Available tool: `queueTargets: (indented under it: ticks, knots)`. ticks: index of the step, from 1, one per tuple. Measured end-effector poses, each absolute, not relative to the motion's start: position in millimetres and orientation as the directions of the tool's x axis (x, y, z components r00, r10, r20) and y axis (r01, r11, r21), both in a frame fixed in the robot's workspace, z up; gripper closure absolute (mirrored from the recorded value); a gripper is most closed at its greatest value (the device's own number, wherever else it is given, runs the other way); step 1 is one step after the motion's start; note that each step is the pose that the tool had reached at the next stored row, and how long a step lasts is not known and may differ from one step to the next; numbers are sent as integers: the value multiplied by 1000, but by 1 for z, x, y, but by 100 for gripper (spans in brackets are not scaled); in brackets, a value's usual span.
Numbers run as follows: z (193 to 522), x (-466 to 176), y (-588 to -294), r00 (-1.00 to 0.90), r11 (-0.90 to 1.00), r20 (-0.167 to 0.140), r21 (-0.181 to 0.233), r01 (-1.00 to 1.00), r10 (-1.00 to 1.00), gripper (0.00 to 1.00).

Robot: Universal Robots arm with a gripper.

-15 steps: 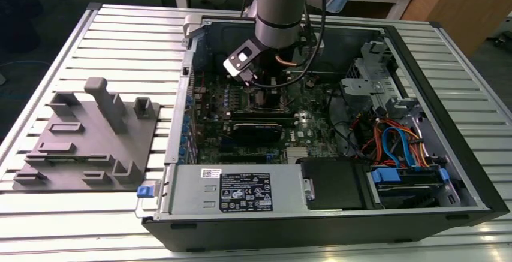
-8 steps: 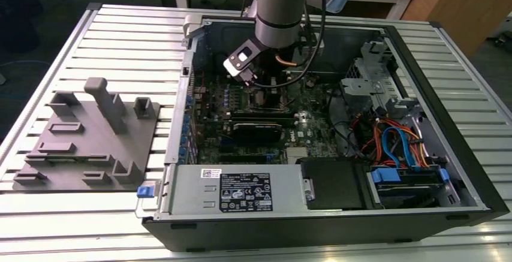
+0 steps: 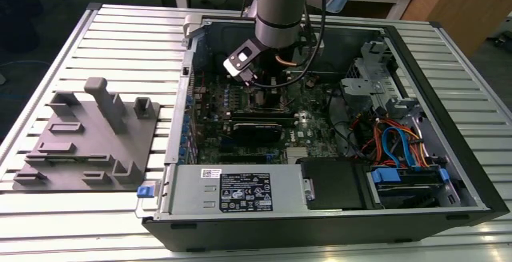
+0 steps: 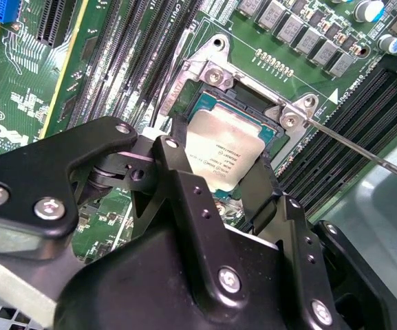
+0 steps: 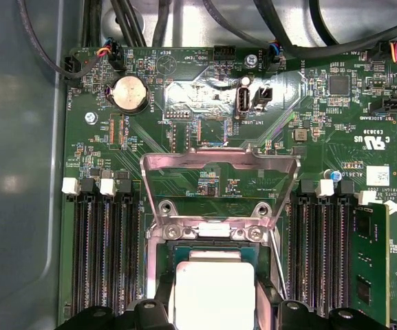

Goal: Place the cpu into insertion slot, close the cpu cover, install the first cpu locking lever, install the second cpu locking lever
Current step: 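Place the cpu into insertion slot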

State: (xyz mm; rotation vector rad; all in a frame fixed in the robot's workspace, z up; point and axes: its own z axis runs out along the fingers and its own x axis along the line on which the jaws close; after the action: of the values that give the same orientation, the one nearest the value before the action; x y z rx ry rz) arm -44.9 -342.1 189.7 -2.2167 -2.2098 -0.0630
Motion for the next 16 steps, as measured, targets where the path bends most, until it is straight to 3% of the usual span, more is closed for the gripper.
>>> queueTargets:
  ticks: [16]
  knots:
    - [190,-45,-342,3,-3,36,21,1000,999,46]
